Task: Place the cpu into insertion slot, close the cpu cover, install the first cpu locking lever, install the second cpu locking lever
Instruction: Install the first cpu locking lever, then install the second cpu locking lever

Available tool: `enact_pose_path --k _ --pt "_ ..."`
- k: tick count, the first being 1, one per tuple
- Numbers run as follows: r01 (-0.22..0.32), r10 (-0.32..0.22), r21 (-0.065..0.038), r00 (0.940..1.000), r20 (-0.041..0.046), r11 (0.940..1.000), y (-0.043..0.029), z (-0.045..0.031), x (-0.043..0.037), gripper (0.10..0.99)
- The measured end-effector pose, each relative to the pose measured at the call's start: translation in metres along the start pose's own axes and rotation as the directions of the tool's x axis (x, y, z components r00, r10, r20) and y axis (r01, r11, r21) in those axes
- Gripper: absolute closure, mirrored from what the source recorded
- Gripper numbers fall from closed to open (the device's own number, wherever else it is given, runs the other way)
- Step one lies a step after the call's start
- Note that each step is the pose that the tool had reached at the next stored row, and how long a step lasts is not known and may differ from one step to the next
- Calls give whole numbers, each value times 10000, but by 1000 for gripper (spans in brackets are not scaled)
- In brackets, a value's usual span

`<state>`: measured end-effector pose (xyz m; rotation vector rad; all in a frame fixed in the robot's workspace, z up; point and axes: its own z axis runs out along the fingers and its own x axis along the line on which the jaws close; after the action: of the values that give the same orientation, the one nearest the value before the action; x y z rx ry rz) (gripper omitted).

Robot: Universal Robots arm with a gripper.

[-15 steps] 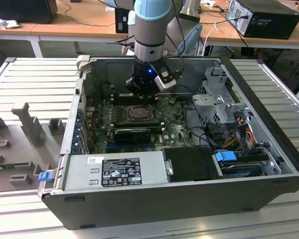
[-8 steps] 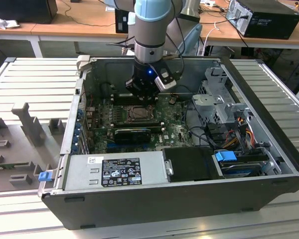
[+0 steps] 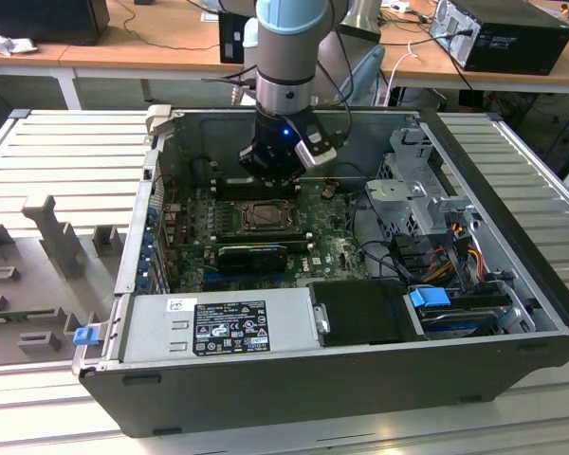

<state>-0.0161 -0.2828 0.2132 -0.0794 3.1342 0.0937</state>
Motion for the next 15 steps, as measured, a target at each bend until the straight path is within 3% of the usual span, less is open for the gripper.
enact_pose_path --k 3,15 --pt "0 0 23 10000 0 10000 0 -66 0 980" --pt "-1 1 25 10000 -1 10000 -74 -71 4 980"
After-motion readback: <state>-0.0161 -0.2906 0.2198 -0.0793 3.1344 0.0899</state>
